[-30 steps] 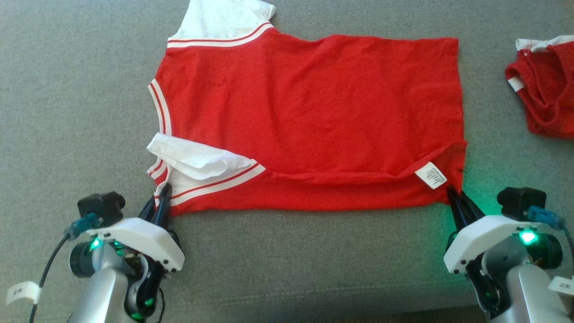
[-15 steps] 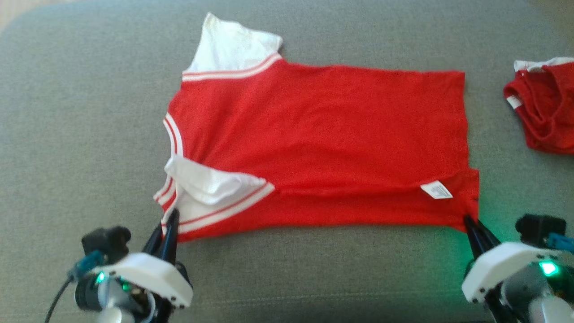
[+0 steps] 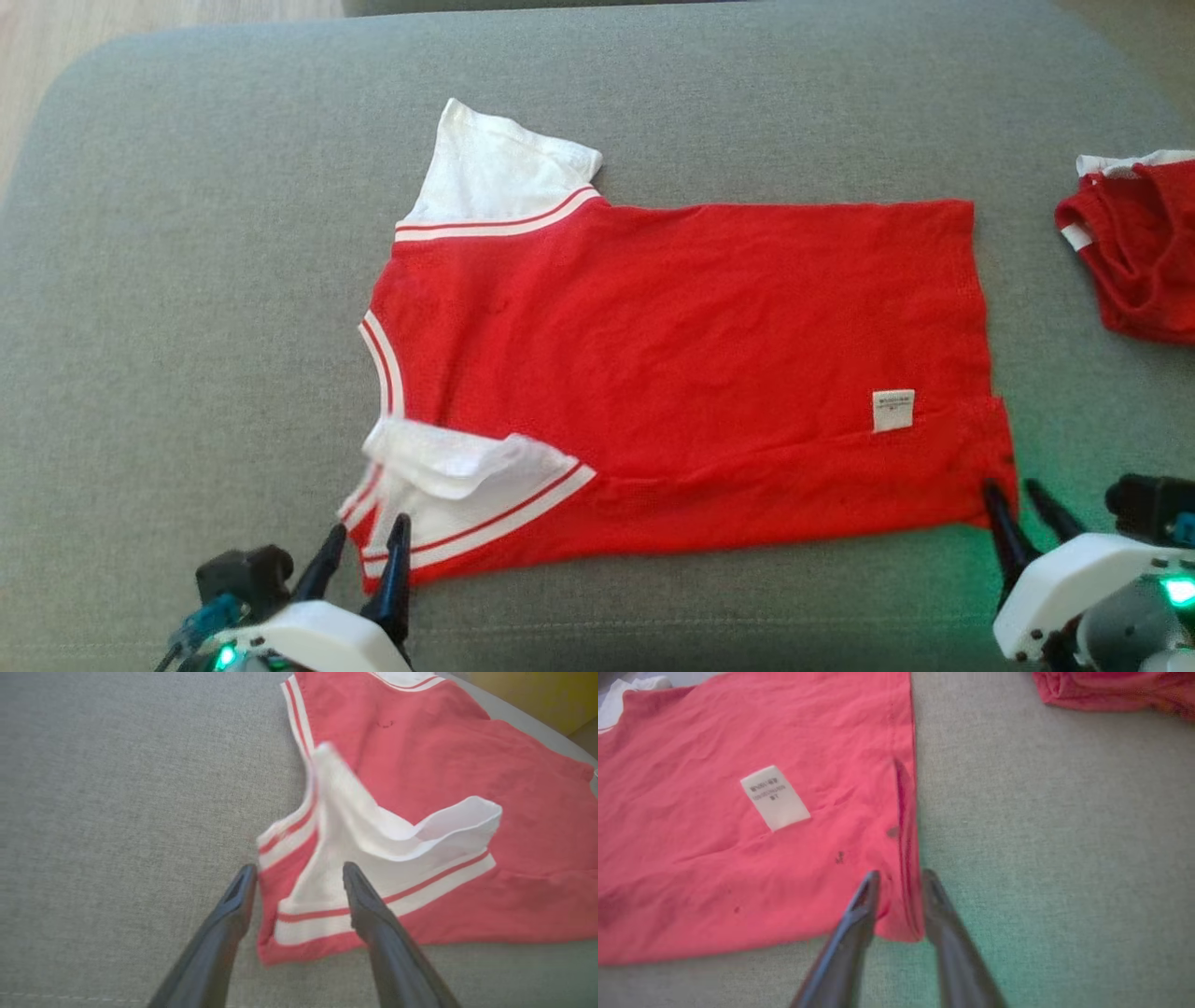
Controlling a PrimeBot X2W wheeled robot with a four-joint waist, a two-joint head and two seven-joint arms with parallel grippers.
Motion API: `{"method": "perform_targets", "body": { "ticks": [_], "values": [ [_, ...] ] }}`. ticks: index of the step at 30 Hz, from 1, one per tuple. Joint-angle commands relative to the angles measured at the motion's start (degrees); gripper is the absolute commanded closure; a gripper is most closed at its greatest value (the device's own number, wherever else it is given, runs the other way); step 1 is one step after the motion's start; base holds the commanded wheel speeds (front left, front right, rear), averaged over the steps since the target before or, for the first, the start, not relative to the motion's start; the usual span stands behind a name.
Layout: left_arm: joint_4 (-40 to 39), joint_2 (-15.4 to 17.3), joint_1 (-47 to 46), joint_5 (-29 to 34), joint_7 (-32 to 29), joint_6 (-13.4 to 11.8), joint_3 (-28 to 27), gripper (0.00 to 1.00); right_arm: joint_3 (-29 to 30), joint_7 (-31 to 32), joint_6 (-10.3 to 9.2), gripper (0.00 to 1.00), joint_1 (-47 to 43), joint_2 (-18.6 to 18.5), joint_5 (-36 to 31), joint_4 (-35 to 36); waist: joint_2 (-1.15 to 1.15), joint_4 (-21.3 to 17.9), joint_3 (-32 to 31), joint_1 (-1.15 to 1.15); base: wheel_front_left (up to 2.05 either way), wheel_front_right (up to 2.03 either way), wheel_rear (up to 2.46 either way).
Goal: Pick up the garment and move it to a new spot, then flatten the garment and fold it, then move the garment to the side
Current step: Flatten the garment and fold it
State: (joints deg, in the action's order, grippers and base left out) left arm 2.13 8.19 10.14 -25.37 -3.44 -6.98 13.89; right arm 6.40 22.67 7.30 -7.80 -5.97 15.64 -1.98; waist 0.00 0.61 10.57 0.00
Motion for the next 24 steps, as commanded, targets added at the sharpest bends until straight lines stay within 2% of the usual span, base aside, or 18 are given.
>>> {"method": "perform_targets", "body": {
  "ticks": [1,8,12,17,24],
  "values": [
    [-1.34,-0.17,-2.59,0.54,1.59,-0.46,-1.97,0.0,-0.69,-1.17,0.19,0.0,0.24,-1.07,-0.08,2.79,0.0,-0.25,-0.32,0.0,0.0,0.0,0.0],
    [-1.44,-0.58,-4.05,2.49,7.78,-1.65,-2.8,0.0,-0.77,-7.12,0.19,0.0,0.76,0.38,-1.32,6.38,0.0,-1.37,-2.62,0.0,0.0,0.0,0.0],
    [-2.22,0.3,-6.4,5.08,11.91,-2.05,-2.86,0.0,-2.68,-13.84,0.19,0.0,2.6,0.81,-1.16,9.23,0.0,-2.01,-4.08,0.0,0.0,0.0,0.0],
    [-2.22,1.38,-8.54,6.98,13.32,-2.64,-2.92,0.0,-5.09,-18.64,0.19,0.0,3.86,0.15,-1.52,10.59,0.0,-2.15,-5.12,0.0,0.0,0.0,0.0],
    [-2.08,2.23,-9.3,8.21,13.22,-3.43,-2.63,0.0,-6.22,-20.21,0.19,0.0,4.27,-0.28,-1.5,10.14,0.0,-2.15,-5.15,0.0,0.0,0.0,0.0]
  ]
}}
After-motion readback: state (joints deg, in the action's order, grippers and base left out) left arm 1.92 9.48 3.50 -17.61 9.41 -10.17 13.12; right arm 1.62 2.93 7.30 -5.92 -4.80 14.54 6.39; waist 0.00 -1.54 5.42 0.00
